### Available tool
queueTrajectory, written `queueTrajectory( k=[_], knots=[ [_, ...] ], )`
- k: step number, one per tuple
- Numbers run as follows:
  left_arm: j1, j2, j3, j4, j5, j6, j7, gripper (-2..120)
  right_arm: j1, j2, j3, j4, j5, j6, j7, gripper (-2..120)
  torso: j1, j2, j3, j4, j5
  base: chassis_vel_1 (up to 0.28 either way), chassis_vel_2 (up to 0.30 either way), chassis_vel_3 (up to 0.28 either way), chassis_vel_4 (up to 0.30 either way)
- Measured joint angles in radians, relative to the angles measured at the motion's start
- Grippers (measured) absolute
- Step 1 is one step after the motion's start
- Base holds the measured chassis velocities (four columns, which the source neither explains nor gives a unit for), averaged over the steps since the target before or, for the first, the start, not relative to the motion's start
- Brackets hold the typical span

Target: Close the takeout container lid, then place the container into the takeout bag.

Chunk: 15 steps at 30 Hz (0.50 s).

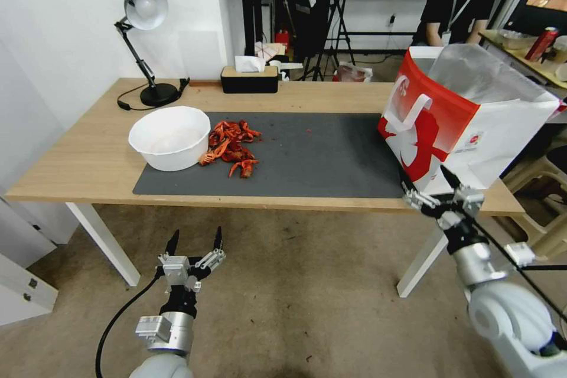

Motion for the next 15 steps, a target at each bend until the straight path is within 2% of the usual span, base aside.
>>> queueTrajectory(
  k=[9,11,15],
  knots=[
    [0.006,-0.004,-0.011,0.0,0.001,-0.011,0.006,100,-0.068,0.04,-0.007,-0.019,-0.015,0.04,0.004,100,0.0,0.0,0.0,-0.0001,0.0,0.0,0.0,0.0,0.0],
    [0.001,-0.005,-0.01,0.007,0.002,-0.024,0.019,100,-0.098,0.076,-0.009,-0.04,-0.021,0.058,0.003,100,0.0,0.0,0.0,0.0002,0.0,0.0,0.0,0.0,0.0],
    [0.001,-0.006,-0.01,0.015,0.011,-0.04,0.032,100,-0.113,0.1,-0.01,-0.064,-0.025,0.076,-0.006,100,0.0,0.0,0.0,0.0,0.0001,0.0,0.0,0.0,0.0]
  ],
)
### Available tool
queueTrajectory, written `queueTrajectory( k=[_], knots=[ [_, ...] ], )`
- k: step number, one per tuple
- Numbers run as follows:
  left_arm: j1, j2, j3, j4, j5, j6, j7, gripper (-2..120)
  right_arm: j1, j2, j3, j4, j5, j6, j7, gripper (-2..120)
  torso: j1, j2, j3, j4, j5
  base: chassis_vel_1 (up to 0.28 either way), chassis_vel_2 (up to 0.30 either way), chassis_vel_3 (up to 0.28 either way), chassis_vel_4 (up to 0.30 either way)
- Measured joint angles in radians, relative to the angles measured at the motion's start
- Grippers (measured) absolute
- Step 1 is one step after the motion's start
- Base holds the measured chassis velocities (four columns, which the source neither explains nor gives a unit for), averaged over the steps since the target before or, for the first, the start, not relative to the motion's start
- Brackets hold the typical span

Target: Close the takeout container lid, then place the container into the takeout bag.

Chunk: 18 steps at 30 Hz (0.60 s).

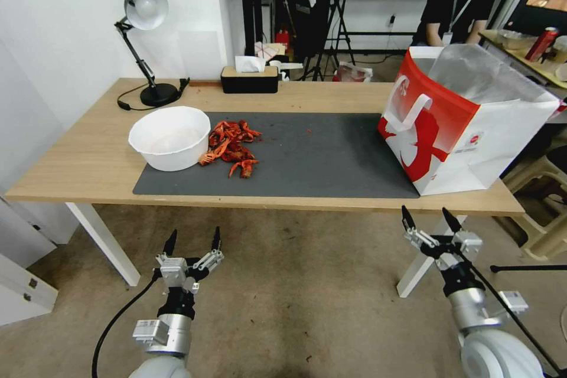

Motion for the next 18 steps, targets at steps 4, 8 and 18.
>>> queueTrajectory(
  k=[4,8,18],
  knots=[
    [0.004,0.003,-0.003,0.01,0.003,-0.016,0.005,100,0.002,0.011,-0.002,-0.022,-0.002,0.011,-0.005,100,0.0,0.0,0.0,0.0002,0.0001,0.0,0.0,0.0,0.0],
    [0.002,-0.001,-0.002,0.013,0.007,-0.022,0.007,100,0.007,0.013,-0.006,-0.032,-0.001,0.013,-0.011,100,0.0,0.0,0.0,0.0002,0.0001,0.0,0.0,0.0,0.0],
    [-0.002,-0.001,0.001,0.016,0.014,-0.024,0.007,100,0.01,0.013,-0.008,-0.034,0.006,0.013,-0.018,100,0.0,0.0,0.0,0.0002,0.0001,0.0,0.0,0.0,0.0]
  ],
)
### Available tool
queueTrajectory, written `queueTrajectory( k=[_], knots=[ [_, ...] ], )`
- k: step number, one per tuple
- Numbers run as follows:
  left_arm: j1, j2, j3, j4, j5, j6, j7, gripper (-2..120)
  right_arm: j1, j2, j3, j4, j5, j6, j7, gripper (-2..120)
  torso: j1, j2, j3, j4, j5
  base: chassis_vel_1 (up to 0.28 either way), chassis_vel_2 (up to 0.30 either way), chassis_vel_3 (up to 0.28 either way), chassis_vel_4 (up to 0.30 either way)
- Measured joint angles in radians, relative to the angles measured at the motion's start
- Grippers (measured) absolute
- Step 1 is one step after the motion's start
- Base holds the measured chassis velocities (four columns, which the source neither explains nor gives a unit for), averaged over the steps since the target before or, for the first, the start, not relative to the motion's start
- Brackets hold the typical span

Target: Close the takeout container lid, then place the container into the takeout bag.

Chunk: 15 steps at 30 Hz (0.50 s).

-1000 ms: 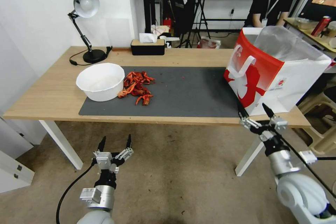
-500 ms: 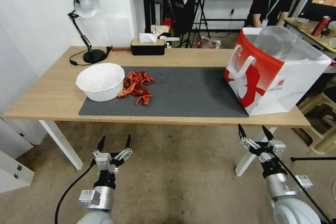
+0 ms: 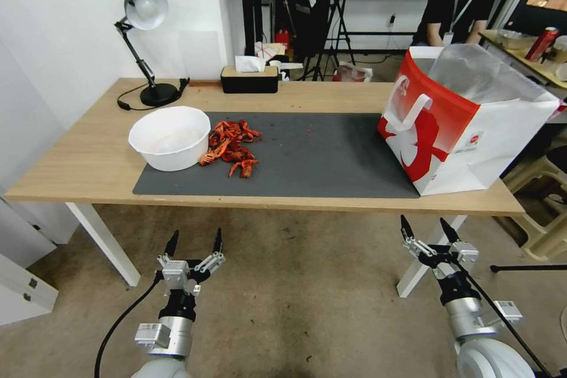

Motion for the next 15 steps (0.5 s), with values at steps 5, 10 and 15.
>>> queueTrajectory(
  k=[5,10,15],
  knots=[
    [0.0,0.0,0.0,0.0,0.0,0.0,0.0,100,0.0,0.0,0.0,0.0,0.001,-0.001,0.0,100,0.0,0.0,0.0,0.0,0.0,0.0,0.0,0.0,0.0],
    [0.0,0.001,0.001,0.0,0.0,0.0,0.0,100,0.001,-0.001,0.0,0.0,0.001,-0.001,0.0,100,0.0,0.0,0.0,0.0,0.0,0.0,0.0,0.0,0.0],
    [0.0,0.001,0.001,0.0,0.0,0.0,-0.001,100,0.001,-0.001,0.0,0.0,0.001,-0.002,0.0,100,0.0,0.0,0.0,0.0,0.0,0.0,0.0,0.0,0.0]
  ],
)
